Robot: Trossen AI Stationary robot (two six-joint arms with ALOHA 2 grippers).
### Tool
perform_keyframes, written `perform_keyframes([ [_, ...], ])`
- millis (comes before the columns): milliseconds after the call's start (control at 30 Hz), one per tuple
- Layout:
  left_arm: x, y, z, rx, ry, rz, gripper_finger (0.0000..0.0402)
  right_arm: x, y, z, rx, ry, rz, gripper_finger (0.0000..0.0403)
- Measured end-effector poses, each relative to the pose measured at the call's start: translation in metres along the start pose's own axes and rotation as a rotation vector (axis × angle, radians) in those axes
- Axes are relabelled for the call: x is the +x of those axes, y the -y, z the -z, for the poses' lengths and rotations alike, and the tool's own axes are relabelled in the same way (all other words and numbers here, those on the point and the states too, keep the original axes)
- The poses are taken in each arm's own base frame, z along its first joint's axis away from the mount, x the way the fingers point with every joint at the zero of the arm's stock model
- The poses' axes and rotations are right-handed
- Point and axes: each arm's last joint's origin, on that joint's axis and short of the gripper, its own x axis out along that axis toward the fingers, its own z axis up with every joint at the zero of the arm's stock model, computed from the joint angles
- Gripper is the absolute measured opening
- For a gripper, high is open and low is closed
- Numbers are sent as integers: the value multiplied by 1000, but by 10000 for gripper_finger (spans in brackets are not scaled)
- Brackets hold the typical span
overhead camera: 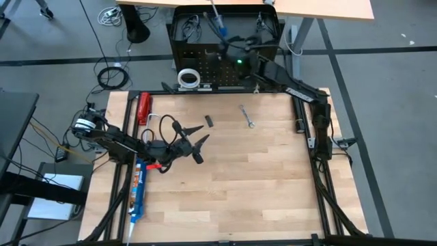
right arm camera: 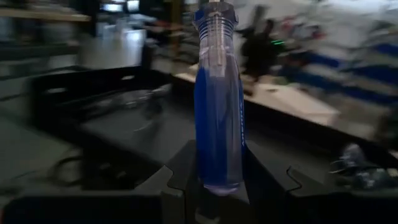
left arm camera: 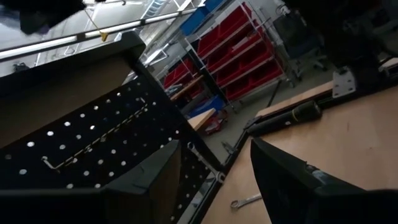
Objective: Hang tools onto peg board
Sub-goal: Put the blue screwdriver onto top of the black pegboard
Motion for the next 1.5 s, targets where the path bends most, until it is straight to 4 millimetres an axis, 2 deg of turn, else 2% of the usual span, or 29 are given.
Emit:
perform_keyframes([
  [167,0,-3,0,43,-45,-62,202,-40,22,-7,27,-102,-257,110],
  [233,-1,-3,0,94,-73,-90,202,-59,28,-2,-8,-192,-364,110],
  [333,-2,-5,0,144,-108,-133,202,-83,30,12,-100,-340,-429,110],
  [467,-2,-9,-3,194,-100,-165,202,-111,27,31,-217,-495,-444,110],
  [600,3,-20,-16,217,-58,-248,202,-134,16,48,-305,-574,-486,110],
  [733,16,-28,-33,337,5,-278,202,-152,3,61,-369,-624,-561,110],
  [933,35,-30,-55,598,-11,-288,202,-164,-9,81,-420,-719,-618,110],
  [1033,37,-34,-66,655,-10,-310,202,-164,-11,90,-441,-769,-615,110],
  [1167,40,-34,-71,725,-29,-313,202,-160,-13,96,-451,-806,-617,110],
  [1333,45,-34,-74,743,-33,-299,202,-161,-20,94,-435,-795,-713,111],
  [1500,50,-26,-69,758,-84,-221,202,-160,-23,92,-421,-766,-735,111],
])
